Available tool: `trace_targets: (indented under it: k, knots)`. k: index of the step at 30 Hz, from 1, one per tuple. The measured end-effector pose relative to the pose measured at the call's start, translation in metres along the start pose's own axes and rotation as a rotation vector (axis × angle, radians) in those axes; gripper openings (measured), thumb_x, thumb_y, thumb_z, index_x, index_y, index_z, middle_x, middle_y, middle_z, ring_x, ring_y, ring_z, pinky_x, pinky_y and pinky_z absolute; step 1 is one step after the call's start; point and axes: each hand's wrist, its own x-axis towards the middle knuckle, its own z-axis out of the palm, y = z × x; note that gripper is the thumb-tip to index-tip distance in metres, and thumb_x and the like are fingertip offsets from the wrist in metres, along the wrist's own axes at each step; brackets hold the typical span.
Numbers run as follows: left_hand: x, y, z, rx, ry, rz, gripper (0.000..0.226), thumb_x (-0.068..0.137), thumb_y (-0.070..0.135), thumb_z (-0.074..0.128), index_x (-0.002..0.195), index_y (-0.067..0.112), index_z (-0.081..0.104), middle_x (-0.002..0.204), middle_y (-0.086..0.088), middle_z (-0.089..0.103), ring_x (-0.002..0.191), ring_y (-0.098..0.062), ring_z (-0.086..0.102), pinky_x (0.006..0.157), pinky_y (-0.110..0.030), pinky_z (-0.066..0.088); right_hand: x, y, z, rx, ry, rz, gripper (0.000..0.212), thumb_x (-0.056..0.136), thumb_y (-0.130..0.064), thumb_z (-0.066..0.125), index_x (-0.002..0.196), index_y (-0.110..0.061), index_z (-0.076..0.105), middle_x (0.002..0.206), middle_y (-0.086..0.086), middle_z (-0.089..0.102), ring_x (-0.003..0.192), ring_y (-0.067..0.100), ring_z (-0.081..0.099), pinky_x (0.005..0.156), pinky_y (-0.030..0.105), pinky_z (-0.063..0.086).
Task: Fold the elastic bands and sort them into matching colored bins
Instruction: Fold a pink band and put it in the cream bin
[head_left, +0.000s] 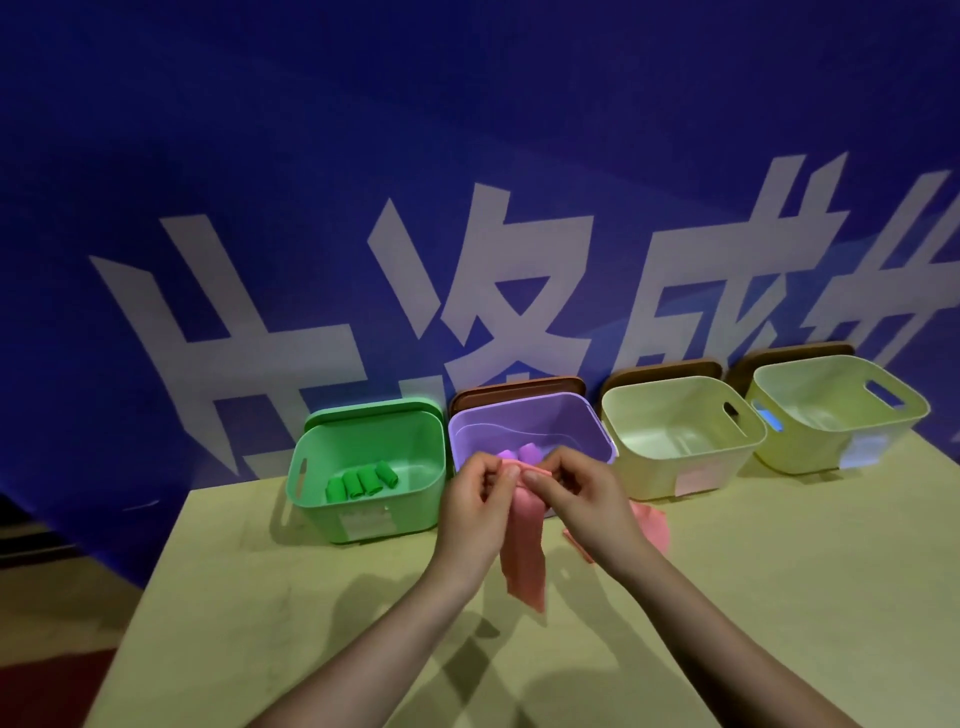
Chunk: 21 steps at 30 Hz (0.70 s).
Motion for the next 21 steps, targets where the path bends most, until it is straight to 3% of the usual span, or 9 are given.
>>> trace_targets:
  k: [3,6,10,13,17,21]
  knots:
    - [-0.002,-0.001,-0.001,0.062,0.054,0.088,0.02,0.086,0.028,0.053,0.073,0.013,0.051,0.063,0.006,0.052,0.059,-0.006,0.046,0.057,-0.025,0.039,0.005,-0.005,0.002,0.028,-0.044,-0.007,0.022,0.085,-0.007,0.069,0.066,-0.014,0.061,0.058,-0.004,0.058,0.06,0.008,0.053,0.059,0.03,0.045]
    - [0.0,0.003,-0.003,-0.073,0.035,0.016,0.022,0.088,0.024,0.059,0.076,0.006,0.057,0.068,-0.001,0.057,0.065,-0.009,0.049,0.062,-0.026,0.039,0.009,-0.013,0.0,0.101,-0.064,0.035,0.021,0.085,-0.005,0.069,0.066,-0.012,0.062,0.054,-0.007,0.056,0.053,0.003,0.05,0.057,0.018,0.04]
    - [0.004,0.007,-0.006,-0.381,-0.078,-0.147,0.018,0.086,0.026,0.064,0.092,0.01,0.068,0.092,-0.007,0.069,0.088,-0.017,0.061,0.08,-0.034,0.045,0.011,-0.02,-0.005,0.18,-0.088,0.035,0.013,0.086,-0.009,0.068,0.075,-0.001,0.067,0.059,-0.003,0.058,0.057,0.008,0.05,0.06,0.02,0.041]
    - [0.001,0.009,-0.006,-0.405,-0.131,-0.18,0.022,0.082,0.034,0.063,0.09,0.016,0.073,0.09,-0.006,0.072,0.084,-0.017,0.064,0.076,-0.034,0.045,0.011,-0.023,-0.008,0.221,-0.068,0.02,0.014,0.086,-0.009,0.068,0.08,0.004,0.067,0.063,0.001,0.059,0.059,0.009,0.051,0.061,0.022,0.043]
    - [-0.001,0.01,-0.003,-0.341,-0.107,-0.225,0.025,0.08,0.037,0.062,0.084,0.016,0.075,0.077,-0.005,0.068,0.073,-0.019,0.056,0.067,-0.034,0.04,0.007,-0.02,-0.012,0.182,-0.083,0.012,0.004,0.085,-0.008,0.069,0.085,-0.005,0.07,0.07,-0.001,0.064,0.068,0.011,0.057,0.067,0.026,0.046]
    - [0.004,0.015,-0.002,-0.44,-0.132,-0.325,0.022,0.09,0.02,0.057,0.092,0.004,0.073,0.09,-0.012,0.072,0.079,-0.017,0.065,0.071,-0.029,0.05,0.001,-0.015,-0.02,-0.018,-0.048,-0.115,0.013,0.082,-0.01,0.068,0.091,-0.018,0.073,0.083,-0.004,0.071,0.078,0.012,0.063,0.073,0.028,0.05]
